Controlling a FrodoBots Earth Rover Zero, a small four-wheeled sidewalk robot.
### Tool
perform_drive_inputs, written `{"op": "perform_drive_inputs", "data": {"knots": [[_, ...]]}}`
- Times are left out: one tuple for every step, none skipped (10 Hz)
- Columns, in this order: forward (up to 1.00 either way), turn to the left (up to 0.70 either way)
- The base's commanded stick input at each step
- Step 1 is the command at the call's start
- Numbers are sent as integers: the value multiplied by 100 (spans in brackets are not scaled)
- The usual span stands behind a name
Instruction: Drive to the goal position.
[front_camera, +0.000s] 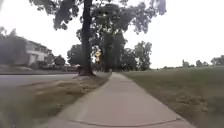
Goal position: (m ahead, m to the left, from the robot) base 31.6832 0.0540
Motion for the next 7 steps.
{"op": "perform_drive_inputs", "data": {"knots": [[100, 0], [100, 0], [100, 0], [100, 0], [100, 0], [100, 0], [100, 0]]}}
